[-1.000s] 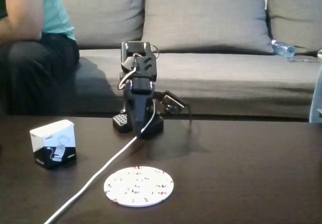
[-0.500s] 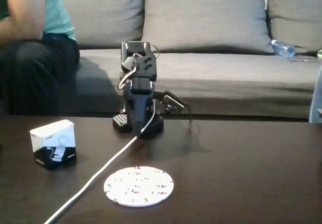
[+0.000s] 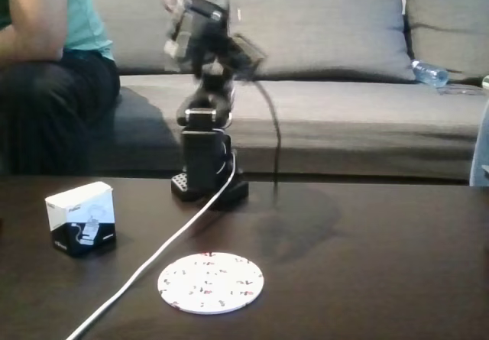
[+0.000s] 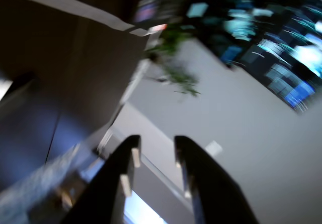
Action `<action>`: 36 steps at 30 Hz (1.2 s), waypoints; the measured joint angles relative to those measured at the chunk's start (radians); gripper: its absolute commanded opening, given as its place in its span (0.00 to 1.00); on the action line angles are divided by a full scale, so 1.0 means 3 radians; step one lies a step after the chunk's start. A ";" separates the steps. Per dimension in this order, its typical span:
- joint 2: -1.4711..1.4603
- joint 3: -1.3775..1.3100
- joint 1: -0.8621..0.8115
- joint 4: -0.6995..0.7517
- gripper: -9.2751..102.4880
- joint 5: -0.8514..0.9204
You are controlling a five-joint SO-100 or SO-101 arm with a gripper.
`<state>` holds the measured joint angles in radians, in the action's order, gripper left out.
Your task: Grasp a servo box and put it on the zirlivani.
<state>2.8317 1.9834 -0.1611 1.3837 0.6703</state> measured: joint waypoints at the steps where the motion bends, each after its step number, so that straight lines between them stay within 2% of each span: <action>1: -0.0276 -0.0143 -0.0138 0.0138 0.16 0.0189; 9: -0.1984 -0.1099 -0.1058 0.0885 0.17 0.1657; 11: -0.2316 -0.1217 -0.1258 0.1079 0.21 0.2030; 15: -0.2909 -0.1498 -0.1646 0.1181 0.31 0.2899; 20: -0.3472 -0.1785 -0.2153 0.1181 0.33 0.3758; 27: -0.4091 -0.2096 -0.2316 0.1181 0.33 0.4254; 32: -0.4254 -0.2132 -0.2332 0.1181 0.42 0.4459; 36: -0.4275 -0.2132 -0.2270 0.1181 0.43 0.4566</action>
<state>1.5493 1.3438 -0.8422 1.7380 2.0402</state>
